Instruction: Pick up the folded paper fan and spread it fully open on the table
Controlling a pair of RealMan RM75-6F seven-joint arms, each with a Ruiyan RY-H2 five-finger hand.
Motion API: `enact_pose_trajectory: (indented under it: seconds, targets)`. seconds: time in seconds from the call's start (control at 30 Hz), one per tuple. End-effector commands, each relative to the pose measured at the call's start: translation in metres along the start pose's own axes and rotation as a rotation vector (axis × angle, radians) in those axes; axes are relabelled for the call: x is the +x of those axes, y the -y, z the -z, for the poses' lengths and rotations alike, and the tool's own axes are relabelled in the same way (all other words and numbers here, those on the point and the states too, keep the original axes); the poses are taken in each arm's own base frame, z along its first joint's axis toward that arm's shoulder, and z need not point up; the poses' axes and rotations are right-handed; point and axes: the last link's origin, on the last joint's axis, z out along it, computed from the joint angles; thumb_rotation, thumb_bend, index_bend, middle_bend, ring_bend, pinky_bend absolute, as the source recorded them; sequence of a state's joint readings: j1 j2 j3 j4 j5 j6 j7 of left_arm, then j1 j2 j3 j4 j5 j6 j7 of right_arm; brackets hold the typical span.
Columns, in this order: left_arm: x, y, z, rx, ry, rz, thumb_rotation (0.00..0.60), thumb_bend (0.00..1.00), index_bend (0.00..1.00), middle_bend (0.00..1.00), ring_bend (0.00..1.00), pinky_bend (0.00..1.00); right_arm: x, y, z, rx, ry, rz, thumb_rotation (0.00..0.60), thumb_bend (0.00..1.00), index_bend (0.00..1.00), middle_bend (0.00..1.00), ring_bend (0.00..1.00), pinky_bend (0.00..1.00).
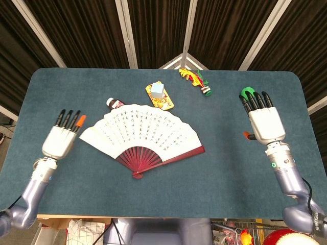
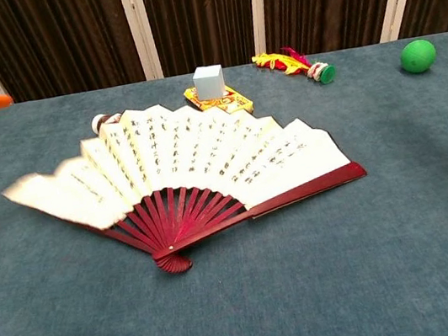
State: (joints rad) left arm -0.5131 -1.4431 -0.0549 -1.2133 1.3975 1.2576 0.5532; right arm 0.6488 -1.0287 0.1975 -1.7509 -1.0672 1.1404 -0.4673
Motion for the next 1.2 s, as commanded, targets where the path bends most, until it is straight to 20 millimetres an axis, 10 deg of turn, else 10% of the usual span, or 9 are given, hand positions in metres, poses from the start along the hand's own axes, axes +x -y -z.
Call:
enact_pose_trajectory:
  seconds: [0.03, 0.4, 0.87, 1.2]
  targets:
    - [-0.003, 0.033, 0.019, 0.082, 0.228, -0.052, 0.600, 0.03, 0.00, 0.00, 0.00, 0.00, 0.000, 0.000, 0.000, -0.004, -0.001, -0.012, 0.600, 0.15, 0.06, 0.07, 0.07, 0.06]
    - [0.010, 0.041, 0.043, 0.205, 0.366, 0.185, 0.600, 0.10, 0.00, 0.00, 0.00, 0.00, 0.006, -0.002, 0.014, -0.005, -0.067, -0.107, 0.600, 0.15, 0.07, 0.07, 0.08, 0.06]
    - [0.017, 0.065, 0.148, 0.304, 0.188, 0.384, 0.600, 0.10, 0.01, 0.00, 0.00, 0.00, -0.076, 0.002, 0.148, 0.027, 0.060, -0.304, 0.600, 0.15, 0.12, 0.07, 0.09, 0.06]
    - [0.026, 0.070, 0.168, 0.276, 0.118, 0.413, 0.600, 0.10, 0.01, 0.00, 0.00, 0.00, -0.094, -0.024, 0.174, -0.081, -0.010, -0.222, 0.600, 0.15, 0.11, 0.07, 0.09, 0.06]
